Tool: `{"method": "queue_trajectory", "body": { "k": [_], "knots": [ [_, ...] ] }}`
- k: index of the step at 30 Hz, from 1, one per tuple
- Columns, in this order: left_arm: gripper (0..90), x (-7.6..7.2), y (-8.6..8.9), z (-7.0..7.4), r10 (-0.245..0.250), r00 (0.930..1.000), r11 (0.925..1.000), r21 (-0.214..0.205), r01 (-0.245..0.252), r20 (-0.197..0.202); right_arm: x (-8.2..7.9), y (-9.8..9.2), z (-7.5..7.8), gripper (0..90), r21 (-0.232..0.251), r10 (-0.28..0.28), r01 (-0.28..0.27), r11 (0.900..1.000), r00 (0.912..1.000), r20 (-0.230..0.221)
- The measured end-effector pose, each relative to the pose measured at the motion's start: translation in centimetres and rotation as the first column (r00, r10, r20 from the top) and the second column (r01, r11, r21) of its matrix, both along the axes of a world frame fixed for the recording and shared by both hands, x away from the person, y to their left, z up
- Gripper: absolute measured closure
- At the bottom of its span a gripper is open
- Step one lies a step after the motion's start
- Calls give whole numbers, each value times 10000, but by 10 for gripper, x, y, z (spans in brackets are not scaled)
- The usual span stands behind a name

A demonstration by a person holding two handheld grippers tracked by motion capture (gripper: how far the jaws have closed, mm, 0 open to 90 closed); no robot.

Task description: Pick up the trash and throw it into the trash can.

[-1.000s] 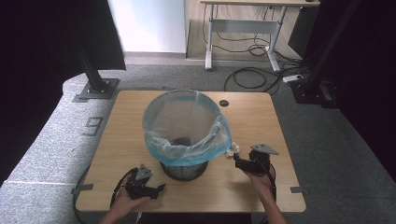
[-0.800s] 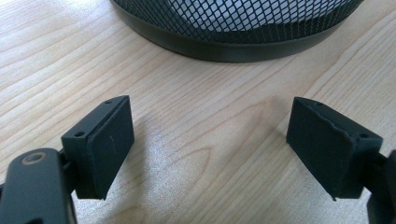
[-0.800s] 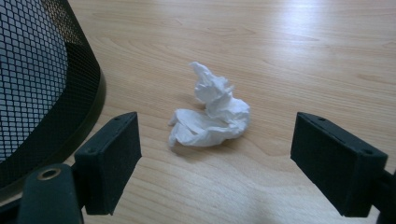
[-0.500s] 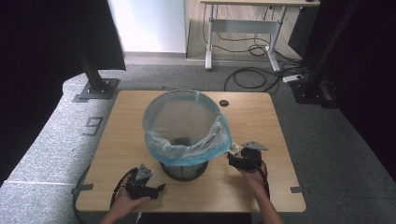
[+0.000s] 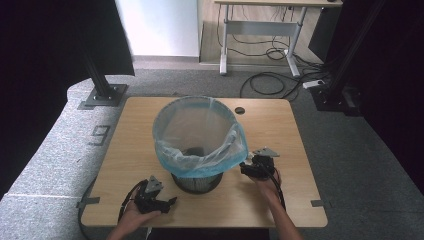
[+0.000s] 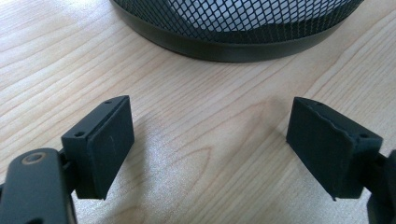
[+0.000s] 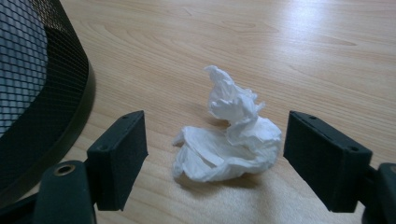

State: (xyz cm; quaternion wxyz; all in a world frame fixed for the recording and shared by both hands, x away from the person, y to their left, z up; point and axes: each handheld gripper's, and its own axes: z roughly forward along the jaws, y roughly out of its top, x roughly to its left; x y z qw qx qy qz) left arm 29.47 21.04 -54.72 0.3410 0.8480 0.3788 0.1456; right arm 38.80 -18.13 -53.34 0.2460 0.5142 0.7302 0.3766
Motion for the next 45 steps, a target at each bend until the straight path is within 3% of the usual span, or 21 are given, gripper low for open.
{"method": "queue_trajectory", "body": {
  "k": [4, 9, 12, 15, 19, 32, 45],
  "knots": [
    [149, 0, 0, 0, 0, 10000, 10000, -2, 0, 1, 6, 4, -4, 234, -200, 18, -20, 9998, 10000, -89],
    [148, 0, 0, 0, -3, 10000, 10000, -4, 3, 1, 10, 10, -11, 345, -640, 159, -170, 9978, 9997, -168],
    [149, 0, 0, 0, -6, 10000, 10000, 0, 6, 3, 10, 11, -13, 490, -937, 255, -283, 9952, 9992, -313],
    [148, 0, 0, 0, -4, 10000, 10000, -3, 4, 2, 9, 10, -13, 680, -941, 312, -343, 9950, 9989, -344],
    [149, 0, 0, 0, -5, 10000, 10000, 0, 5, 3, 8, 6, -10, 779, -821, 325, -354, 9960, 9988, -359],
    [149, 0, 0, 0, -5, 10000, 10000, 4, 5, 2, -1, -4, 4, 847, -331, 413, -410, 9986, 9991, 75],
    [150, -1, 0, 0, 15, 10000, 10000, -5, -15, 1, -30, -19, 24, 851, 188, 639, -649, 9977, 9968, 477]
  ]
}}
